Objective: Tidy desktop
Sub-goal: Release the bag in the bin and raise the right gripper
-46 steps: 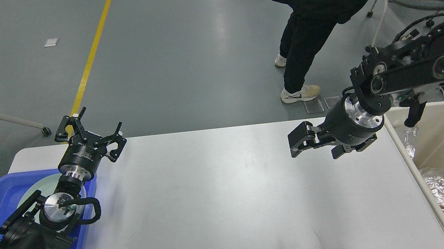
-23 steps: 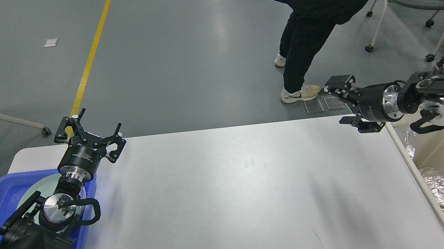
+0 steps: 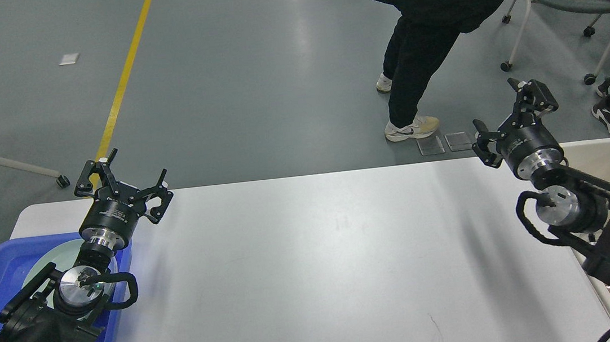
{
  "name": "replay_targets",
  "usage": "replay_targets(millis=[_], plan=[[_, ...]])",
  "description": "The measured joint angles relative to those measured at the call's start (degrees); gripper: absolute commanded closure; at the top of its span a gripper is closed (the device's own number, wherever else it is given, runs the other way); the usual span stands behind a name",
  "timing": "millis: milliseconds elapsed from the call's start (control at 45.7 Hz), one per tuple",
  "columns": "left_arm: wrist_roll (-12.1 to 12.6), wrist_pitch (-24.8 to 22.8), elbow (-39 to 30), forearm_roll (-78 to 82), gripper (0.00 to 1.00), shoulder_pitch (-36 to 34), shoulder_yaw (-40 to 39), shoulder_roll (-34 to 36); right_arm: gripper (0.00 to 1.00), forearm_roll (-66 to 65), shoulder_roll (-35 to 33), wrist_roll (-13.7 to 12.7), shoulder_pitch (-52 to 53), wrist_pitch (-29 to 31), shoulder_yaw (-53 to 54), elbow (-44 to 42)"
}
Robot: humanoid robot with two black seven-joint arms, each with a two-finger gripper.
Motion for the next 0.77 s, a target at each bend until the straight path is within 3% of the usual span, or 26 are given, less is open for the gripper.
replay_targets(millis=[131, 285, 416, 569, 766], plan=[[0.0, 0.0, 0.0, 0.0, 0.04, 0.0, 0.0, 0.0, 0.00, 0.0, 2.7, 1.5, -0.9, -0.2, 3.1, -0.4], [0.0, 0.0, 0.0, 0.0, 0.04, 0.0, 0.0, 0.0, 0.00, -1.7, 8.2, 8.1, -1.0, -1.6, 6.4, -3.0], [0.0, 0.0, 0.0, 0.0, 0.04, 0.0, 0.0, 0.0, 0.00, -7.9, 11.2, 11.4, -0.3, -1.8, 6.6, -9.2], [0.0, 0.0, 0.0, 0.0, 0.04, 0.0, 0.0, 0.0, 0.00, -10.9, 12.8, 12.8, -0.2, -1.3, 6.6, -12.9], [0.0, 0.0, 0.0, 0.0, 0.04, 0.0, 0.0, 0.0, 0.00, -11.1, 13.5, 12.6, -0.2, -1.2, 6.7, -13.4]])
